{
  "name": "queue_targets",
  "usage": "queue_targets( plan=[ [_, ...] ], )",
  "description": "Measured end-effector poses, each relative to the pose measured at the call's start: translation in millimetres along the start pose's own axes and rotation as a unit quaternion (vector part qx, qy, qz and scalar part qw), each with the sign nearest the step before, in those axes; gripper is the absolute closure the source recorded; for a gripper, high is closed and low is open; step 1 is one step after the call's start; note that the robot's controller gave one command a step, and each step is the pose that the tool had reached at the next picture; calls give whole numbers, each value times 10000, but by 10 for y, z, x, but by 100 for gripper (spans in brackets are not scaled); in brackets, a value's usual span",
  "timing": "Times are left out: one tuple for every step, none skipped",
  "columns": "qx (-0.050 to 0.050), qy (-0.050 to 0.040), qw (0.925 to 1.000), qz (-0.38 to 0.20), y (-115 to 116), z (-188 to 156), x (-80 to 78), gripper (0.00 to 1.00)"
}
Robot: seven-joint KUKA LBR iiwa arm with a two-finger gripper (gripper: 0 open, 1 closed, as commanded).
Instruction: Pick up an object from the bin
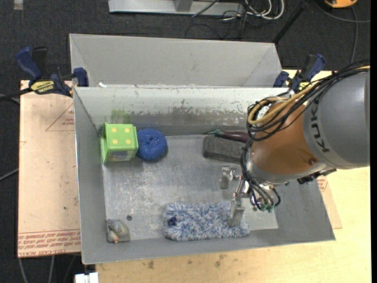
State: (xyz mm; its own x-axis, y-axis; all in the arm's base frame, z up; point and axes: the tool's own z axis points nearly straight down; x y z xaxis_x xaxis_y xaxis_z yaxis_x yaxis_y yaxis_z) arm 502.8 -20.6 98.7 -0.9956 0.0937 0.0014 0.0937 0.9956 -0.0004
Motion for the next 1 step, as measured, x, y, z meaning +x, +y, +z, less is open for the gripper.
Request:
queue_targets(
  plan=[
    [-5, -28, 9910, -1338, 308, 267, -26, 100]
  ],
)
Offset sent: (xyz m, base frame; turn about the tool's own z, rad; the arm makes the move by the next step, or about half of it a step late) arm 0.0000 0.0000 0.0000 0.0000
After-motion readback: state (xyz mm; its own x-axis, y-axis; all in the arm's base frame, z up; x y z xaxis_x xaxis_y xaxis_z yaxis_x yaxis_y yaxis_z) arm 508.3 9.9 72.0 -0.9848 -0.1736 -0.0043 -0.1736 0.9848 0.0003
